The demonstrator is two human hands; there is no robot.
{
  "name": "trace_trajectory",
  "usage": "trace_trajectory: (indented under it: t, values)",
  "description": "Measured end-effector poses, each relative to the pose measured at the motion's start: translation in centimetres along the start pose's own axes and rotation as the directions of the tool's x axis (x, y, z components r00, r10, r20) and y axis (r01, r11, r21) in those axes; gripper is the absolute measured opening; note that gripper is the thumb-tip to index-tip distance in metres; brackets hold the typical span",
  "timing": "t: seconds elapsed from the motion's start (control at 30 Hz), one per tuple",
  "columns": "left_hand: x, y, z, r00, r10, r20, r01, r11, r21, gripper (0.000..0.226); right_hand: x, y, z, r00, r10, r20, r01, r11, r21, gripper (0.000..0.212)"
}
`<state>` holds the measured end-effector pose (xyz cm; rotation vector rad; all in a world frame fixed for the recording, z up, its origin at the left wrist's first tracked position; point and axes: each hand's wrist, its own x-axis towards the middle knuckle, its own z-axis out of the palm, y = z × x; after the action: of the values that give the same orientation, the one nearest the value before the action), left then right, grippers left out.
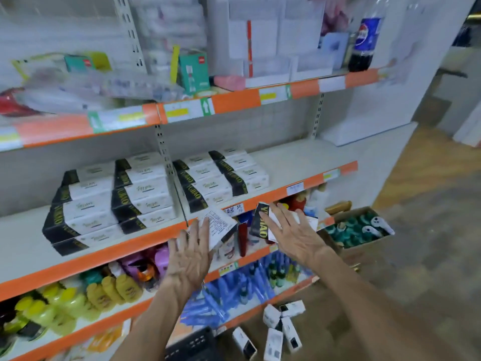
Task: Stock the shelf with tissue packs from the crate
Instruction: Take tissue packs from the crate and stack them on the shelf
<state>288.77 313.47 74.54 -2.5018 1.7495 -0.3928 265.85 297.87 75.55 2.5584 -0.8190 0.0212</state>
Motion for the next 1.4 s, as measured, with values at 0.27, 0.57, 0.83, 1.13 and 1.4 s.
trace_trajectory:
  t: [0.27, 0.57, 0.83, 1.13, 1.4]
  values:
    - [5.2, 6.1, -6.2, 0.999, -0.024, -0.042, 0.028, 0.995, 0.098, 0.076, -0.4, 10.9, -0.4, 1.000, 0.021, -0.008, -0.021, 0.999, -0.042, 0.097]
    - [11.0, 3.5, -6.5, 0.995, -0.066, -0.081, 0.077, 0.986, 0.149, 0.074, 6.1, 12.4, 1.2, 0.997, -0.047, -0.057, 0.048, 0.999, 0.014, 0.094]
    - [18.5, -0.6, -2.7, 0.987, -0.119, -0.111, 0.130, 0.987, 0.097, 0.075, 16.2, 12.3, 1.6, 0.993, -0.109, -0.055, 0.111, 0.993, 0.031, 0.102]
    - [23.8, -4.1, -0.7, 0.985, -0.149, -0.092, 0.159, 0.981, 0.110, 0.073, 24.0, 11.2, 2.9, 0.984, -0.170, -0.043, 0.172, 0.984, 0.054, 0.103]
    - [25.4, -5.3, -0.7, 0.969, -0.225, -0.098, 0.234, 0.967, 0.099, 0.075, 27.5, 11.4, 3.7, 0.983, -0.180, -0.046, 0.185, 0.970, 0.155, 0.103]
